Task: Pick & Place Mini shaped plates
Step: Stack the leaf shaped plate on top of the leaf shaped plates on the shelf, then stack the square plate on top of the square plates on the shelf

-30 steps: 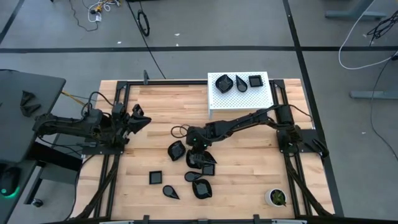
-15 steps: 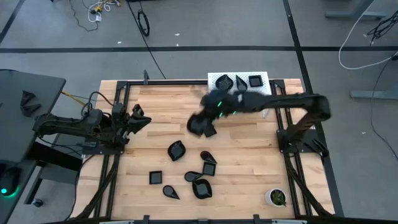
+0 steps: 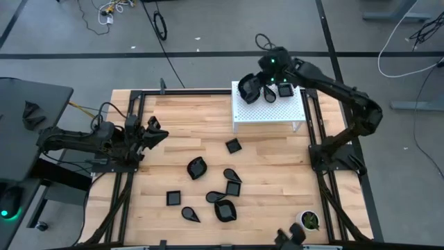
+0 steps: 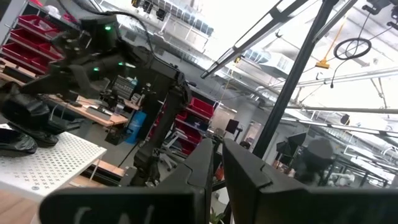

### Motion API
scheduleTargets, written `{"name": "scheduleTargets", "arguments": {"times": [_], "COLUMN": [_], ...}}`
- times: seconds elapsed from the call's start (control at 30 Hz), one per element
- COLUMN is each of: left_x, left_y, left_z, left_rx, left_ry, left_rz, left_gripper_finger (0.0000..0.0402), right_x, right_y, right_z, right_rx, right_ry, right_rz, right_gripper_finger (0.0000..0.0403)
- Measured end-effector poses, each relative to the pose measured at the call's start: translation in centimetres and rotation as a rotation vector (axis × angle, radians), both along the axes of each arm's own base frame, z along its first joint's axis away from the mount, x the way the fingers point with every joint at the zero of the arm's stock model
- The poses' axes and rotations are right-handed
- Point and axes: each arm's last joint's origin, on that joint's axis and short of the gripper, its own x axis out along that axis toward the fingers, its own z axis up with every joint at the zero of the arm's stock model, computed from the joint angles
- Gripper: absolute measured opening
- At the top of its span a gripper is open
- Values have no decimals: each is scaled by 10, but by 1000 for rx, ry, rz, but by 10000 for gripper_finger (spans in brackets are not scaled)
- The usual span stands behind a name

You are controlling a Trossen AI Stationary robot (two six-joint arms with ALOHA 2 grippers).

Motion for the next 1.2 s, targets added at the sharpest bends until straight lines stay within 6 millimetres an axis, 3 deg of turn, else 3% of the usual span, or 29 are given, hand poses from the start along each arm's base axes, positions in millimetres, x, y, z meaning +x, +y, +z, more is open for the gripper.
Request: {"name": "scheduleTargets", "arguments": {"times": [0.23,0.43,0.67,1.0,1.2], "left_x": [0,0,0,0,0], "left_y": [0,0,0,0,0], "left_z": [0,0,0,0,0], "left_rx": [0,0,0,0,0], "left_ry": [0,0,0,0,0], "left_rz": [0,0,0,0,0], "left_gripper_finger": [42,42,42,42,42], "right_x": [-12,-14,-15,-21,-13], "right_y": [-23,-25,-26,-18,18], "right_z": [-17,-46,-61,-40,-16], "right_rx": [85,121,127,14,-77], "right_ry": [-5,-12,-22,-45,-80], "right_rz": [-36,-36,-47,17,158], "right_gripper_finger": [2,2,34,163,188]}}
